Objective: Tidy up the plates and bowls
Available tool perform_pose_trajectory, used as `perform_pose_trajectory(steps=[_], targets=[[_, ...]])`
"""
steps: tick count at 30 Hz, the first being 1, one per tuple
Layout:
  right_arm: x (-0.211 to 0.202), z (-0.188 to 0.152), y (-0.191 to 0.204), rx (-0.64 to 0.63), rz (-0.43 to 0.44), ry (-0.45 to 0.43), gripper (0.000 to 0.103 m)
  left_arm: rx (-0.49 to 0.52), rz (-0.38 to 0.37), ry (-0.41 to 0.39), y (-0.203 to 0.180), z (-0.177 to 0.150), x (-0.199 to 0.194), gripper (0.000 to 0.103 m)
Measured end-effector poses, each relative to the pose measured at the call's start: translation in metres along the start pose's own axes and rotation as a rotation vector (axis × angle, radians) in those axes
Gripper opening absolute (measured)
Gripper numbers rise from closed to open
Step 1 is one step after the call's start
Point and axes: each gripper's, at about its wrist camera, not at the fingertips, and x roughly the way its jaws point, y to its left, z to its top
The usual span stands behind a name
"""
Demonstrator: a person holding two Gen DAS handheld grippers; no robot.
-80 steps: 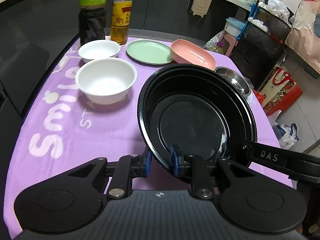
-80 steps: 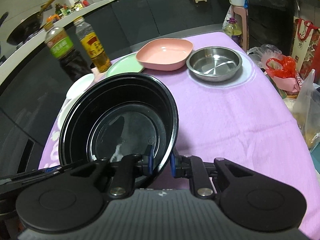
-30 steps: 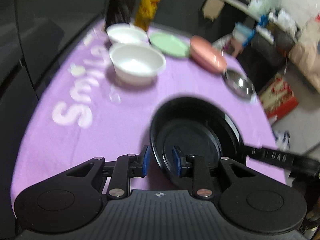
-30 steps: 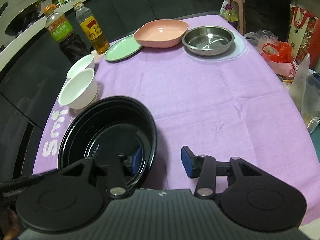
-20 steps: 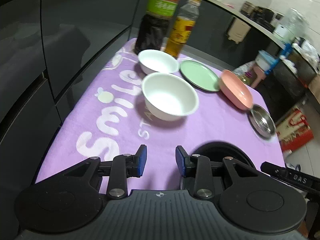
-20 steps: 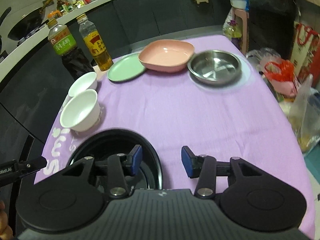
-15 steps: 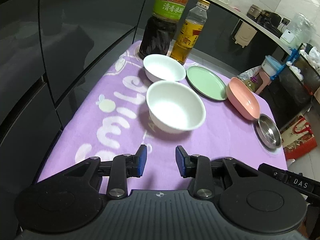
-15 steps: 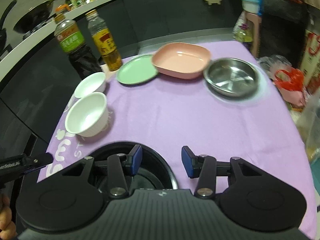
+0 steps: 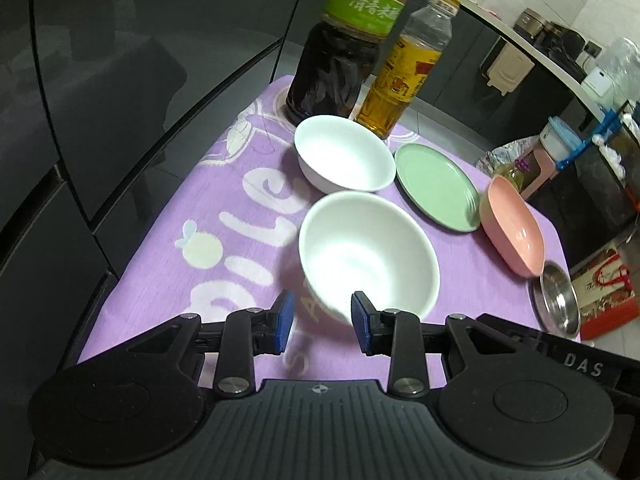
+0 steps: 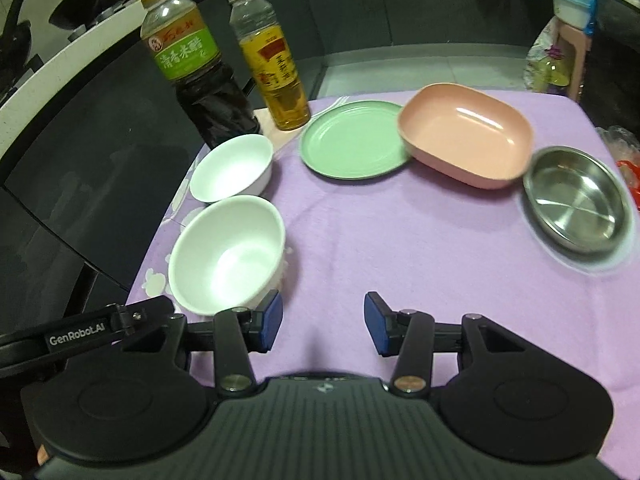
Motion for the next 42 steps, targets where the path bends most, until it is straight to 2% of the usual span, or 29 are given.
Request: perform_pose_trajectory(steps=[6, 16, 18, 20, 21, 22, 23, 29, 42], targets=[[0.018, 0.019, 0.019, -0.027, 0.026, 0.030, 0.045, 0.008, 0.009, 0.010, 0.000, 0.013, 0.016, 0.029], [0.057, 0.032, 0.036, -0.057, -0.001, 0.095, 0.046, 0.035, 0.018, 0.066, 0.001, 0.016, 0.045, 0.029], [0.065, 0.032, 0.035, -0.052, -0.005, 0.111, 0.045, 0.046, 0.021, 0.073, 0.000, 0.015, 0.050, 0.026], [0.071, 0.032, 0.033, -0.040, -0.009, 0.119, 0.044, 0.061, 0.015, 0.074, -0.002, 0.013, 0.054, 0.015], [0.074, 0.031, 0.033, -0.039, -0.011, 0.123, 0.029, 0.076, 0.022, 0.076, -0.004, 0.012, 0.054, 0.014], [0.077, 0.031, 0.032, -0.045, -0.007, 0.129, 0.006, 0.089, 0.027, 0.061, -0.006, 0.010, 0.052, 0.014], [0.080, 0.030, 0.033, -0.056, -0.008, 0.141, 0.006, 0.102, 0.031, 0.048, -0.008, 0.009, 0.049, 0.014], [0.055, 0.028, 0.034, -0.069, -0.004, 0.073, 0.006, 0.119, 0.006, 0.000, -0.018, 0.004, 0.024, 0.014], [0.003, 0.002, 0.020, -0.037, -0.008, 0.003, 0.007, 0.182, -0.038, -0.016, -0.045, -0.023, -0.014, 0.015]])
